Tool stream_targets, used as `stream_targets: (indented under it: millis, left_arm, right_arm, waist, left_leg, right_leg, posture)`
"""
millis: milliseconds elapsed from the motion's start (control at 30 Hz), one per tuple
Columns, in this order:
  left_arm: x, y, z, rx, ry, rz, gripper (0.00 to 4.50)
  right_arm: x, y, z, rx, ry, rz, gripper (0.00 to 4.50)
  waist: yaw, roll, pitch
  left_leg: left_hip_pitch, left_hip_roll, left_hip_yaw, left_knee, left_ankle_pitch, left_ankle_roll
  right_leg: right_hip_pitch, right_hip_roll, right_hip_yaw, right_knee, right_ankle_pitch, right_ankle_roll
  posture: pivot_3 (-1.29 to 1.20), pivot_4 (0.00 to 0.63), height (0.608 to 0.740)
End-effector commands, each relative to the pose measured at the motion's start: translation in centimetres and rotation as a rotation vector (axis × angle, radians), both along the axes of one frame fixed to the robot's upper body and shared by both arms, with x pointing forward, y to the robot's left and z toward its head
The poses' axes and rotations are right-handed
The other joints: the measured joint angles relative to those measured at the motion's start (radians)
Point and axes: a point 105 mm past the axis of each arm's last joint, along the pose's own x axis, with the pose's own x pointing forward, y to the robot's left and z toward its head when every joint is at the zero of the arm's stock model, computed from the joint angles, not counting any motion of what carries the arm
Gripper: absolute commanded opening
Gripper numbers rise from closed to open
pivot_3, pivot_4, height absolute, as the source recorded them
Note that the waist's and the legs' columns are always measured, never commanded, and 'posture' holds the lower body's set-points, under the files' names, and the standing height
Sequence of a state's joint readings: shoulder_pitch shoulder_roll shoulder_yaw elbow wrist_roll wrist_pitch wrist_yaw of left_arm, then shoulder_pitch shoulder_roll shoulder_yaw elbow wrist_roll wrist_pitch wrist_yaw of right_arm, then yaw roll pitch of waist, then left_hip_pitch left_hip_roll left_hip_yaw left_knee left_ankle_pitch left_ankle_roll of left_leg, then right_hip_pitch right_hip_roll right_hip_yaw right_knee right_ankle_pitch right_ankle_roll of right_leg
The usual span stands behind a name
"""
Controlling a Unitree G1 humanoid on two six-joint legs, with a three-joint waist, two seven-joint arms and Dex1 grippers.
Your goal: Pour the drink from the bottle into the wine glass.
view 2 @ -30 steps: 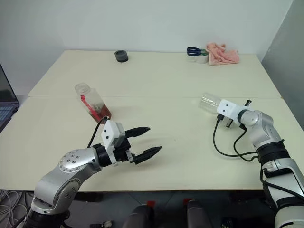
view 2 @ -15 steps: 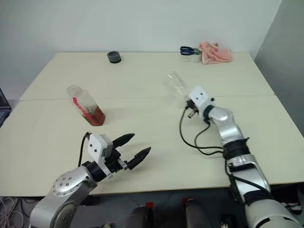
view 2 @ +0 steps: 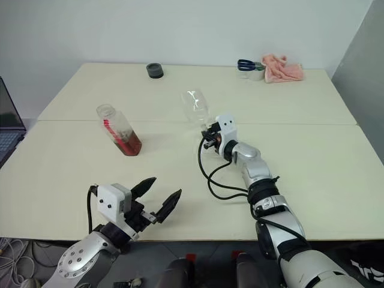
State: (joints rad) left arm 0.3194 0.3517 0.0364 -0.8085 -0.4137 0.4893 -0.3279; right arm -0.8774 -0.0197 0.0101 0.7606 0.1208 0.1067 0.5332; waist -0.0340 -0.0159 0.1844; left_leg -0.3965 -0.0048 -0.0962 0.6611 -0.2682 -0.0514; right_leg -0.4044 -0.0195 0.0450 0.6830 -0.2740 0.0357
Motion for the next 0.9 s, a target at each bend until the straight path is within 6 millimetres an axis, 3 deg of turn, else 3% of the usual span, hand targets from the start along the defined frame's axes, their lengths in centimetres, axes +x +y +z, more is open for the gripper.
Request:
stream_targets:
  millis: [33,433,767,900]
  left_arm:
    - [0.0,0.0,1.2,0.007,-0.051,-0.003,4.5]
    - [-0.1,-0.3,0.8,0.011,-0.042,-0.019,4.5]
    - [-0.2,-0.3,0.6,0.009,-0.036,-0.012,4.5]
    - [-0.6,-0.1,0.4,0.013,-0.03,-0.009,4.5]
  right_arm:
    - [-0.7,-0.3,-0.6,-0.04,-0.032,0.02,0.11]
    - [-3.9,-4.4,-2.3,-0.131,-0.024,0.029,0.11]
    - [-4.7,-5.0,-2.7,-0.156,0.02,0.036,0.11]
    - [-5.5,-5.8,-3.9,-0.219,0.051,0.064,0.11]
  waist:
    - [0.0,0.0,0.0]
    - [0.004,0.002,-0.003]
    - [0.004,0.002,-0.003]
    - [0.004,0.002,-0.004]
  left_leg:
    - [0.0,0.0,0.0,0.0,0.0,0.0]
    - [0.001,-0.001,-0.001,0.0,0.0,0.0]
    - [0.001,-0.001,-0.001,0.0,0.0,0.0]
    - [0.001,-0.001,-0.001,0.0,0.0,0.0]
  right_leg:
    - [0.0,0.0,0.0,0.0,0.0,0.0]
    - [0.002,-0.001,0.0,-0.001,0.0,0.0]
    - [0.002,-0.001,0.0,-0.001,0.0,0.0]
    - [0.002,-0.001,0.0,-0.001,0.0,0.0]
  posture:
    - [0.0,0.15,0.74]
    - [0.0,0.15,0.74]
    - [0.0,0.15,0.74]
    - [0.0,0.15,0.74]
